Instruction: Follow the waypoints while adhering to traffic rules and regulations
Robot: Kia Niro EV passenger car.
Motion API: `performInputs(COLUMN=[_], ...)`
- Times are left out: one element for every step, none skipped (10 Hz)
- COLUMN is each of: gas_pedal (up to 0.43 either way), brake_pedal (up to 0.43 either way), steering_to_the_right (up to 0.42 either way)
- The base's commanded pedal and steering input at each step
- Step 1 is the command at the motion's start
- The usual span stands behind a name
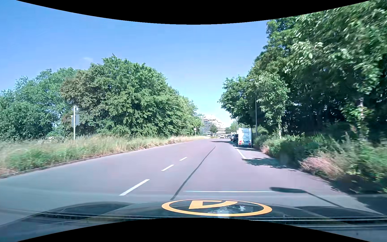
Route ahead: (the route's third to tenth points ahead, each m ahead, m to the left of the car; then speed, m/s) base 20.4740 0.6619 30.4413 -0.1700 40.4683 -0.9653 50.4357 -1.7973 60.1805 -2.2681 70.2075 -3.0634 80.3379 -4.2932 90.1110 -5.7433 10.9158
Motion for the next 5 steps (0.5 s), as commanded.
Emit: performInputs(gas_pedal=[0.35,0.35,0.339,0.339,0.331], brake_pedal=[0.0,0.0,0.0,0.0,0.0], steering_to_the_right=[0.006,0.006,0.007,0.008,0.011])
